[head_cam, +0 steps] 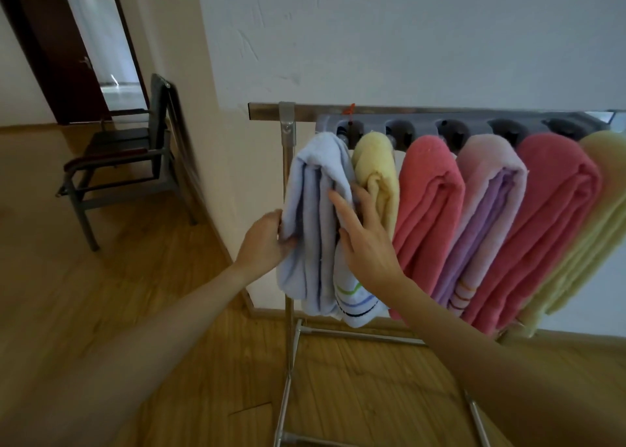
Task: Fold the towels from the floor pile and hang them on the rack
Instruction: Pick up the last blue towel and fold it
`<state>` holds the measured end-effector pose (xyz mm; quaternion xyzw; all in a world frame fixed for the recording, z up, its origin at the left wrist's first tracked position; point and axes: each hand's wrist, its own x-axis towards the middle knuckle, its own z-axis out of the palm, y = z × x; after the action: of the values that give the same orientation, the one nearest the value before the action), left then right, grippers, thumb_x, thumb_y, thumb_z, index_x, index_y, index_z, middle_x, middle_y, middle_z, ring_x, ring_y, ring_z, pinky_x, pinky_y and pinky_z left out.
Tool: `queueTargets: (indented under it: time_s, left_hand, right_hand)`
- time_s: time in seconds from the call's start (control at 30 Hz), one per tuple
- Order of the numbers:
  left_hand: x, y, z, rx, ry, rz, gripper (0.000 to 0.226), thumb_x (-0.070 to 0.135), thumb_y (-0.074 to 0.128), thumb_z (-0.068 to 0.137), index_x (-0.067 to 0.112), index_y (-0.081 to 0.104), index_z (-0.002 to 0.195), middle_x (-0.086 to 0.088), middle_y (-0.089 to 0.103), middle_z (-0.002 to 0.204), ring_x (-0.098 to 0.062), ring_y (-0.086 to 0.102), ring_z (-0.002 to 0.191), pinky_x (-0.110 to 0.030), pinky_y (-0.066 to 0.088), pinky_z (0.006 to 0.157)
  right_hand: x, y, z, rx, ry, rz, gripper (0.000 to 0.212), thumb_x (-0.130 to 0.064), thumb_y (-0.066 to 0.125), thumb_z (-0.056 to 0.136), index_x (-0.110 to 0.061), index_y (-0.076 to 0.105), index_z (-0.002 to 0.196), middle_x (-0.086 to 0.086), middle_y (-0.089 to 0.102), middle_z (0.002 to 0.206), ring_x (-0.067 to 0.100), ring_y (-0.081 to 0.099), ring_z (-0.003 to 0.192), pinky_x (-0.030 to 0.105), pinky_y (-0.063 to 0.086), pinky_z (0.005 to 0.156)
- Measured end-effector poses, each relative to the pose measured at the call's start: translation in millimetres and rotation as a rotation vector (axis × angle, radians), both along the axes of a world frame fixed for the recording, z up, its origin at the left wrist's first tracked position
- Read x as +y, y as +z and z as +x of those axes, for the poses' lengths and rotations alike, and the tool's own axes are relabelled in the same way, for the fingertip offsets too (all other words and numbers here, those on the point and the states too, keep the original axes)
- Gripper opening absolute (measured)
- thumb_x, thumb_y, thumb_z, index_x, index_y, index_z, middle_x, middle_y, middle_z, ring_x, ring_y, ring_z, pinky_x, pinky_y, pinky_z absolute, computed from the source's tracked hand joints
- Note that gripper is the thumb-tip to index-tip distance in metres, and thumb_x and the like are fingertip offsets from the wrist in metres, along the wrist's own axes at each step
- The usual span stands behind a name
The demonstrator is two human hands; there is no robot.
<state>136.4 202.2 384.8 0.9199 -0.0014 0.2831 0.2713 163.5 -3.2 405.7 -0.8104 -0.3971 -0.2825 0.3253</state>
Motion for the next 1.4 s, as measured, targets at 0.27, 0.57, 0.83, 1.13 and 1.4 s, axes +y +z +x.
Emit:
queueTargets:
  time_s: [0.27, 0.57, 0.83, 1.13, 1.4]
  left_hand:
    - [16, -15, 3, -0.139, 0.332, -0.101, 0.017, 0.022, 0.062, 0.089, 0.008, 0.053, 0.087, -0.004, 0.056, 0.083, -0.014, 0.051, 0.068, -0.022, 0.036, 0.061]
    - [-37, -33, 0, 0.065, -0.166, -0.360, 0.049, 0.032, 0.076, 0.074, 0.019, 0.050, 0.114, 0.008, 0.059, 0.100, -0.001, 0.059, 0.091, -0.013, 0.050, 0.071]
    - [-41, -48, 9, 0.002, 0.164, -0.202, 0.044, 0.029, 0.070, 0.083, 0.003, 0.049, 0.112, -0.009, 0.059, 0.100, -0.021, 0.058, 0.083, -0.026, 0.046, 0.065]
    - [15, -19, -4, -0.107, 0.266, 0.034, 0.023, 0.005, 0.060, 0.083, 0.013, 0.038, 0.082, -0.008, 0.043, 0.079, -0.022, 0.043, 0.065, -0.025, 0.025, 0.057]
    - [26, -10, -10, -0.072, 0.213, 0.317, 0.017, -0.003, 0.062, 0.077, 0.005, 0.048, 0.083, -0.019, 0.052, 0.078, -0.032, 0.050, 0.063, -0.033, 0.030, 0.053]
  right_hand:
    - [-9, -22, -8, 0.067, -0.050, 0.160, 0.060, -0.010, 0.062, 0.087, -0.022, 0.025, 0.133, 0.014, 0.038, 0.127, 0.027, 0.060, 0.086, 0.035, 0.057, 0.060]
    - [-22, -33, -13, 0.018, -0.227, 0.059, 0.017, -0.019, 0.061, 0.090, -0.005, 0.052, 0.087, 0.013, 0.047, 0.100, 0.017, 0.046, 0.054, 0.024, 0.043, 0.041]
    - [-27, -30, -32, 0.051, -0.208, 0.076, 0.019, -0.026, 0.049, 0.093, -0.007, 0.049, 0.093, 0.006, 0.048, 0.097, 0.014, 0.046, 0.065, 0.016, 0.036, 0.048]
    - [14, -29, -59, 0.298, -0.027, 0.020, 0.012, -0.019, 0.038, 0.101, -0.014, 0.034, 0.090, 0.002, 0.045, 0.068, 0.016, 0.042, 0.052, 0.030, 0.033, 0.045]
    - [43, -34, -33, 0.402, -0.126, -0.101, 0.019, -0.004, 0.037, 0.099, -0.001, 0.040, 0.117, -0.002, 0.043, 0.063, 0.011, 0.041, 0.050, 0.023, 0.029, 0.043]
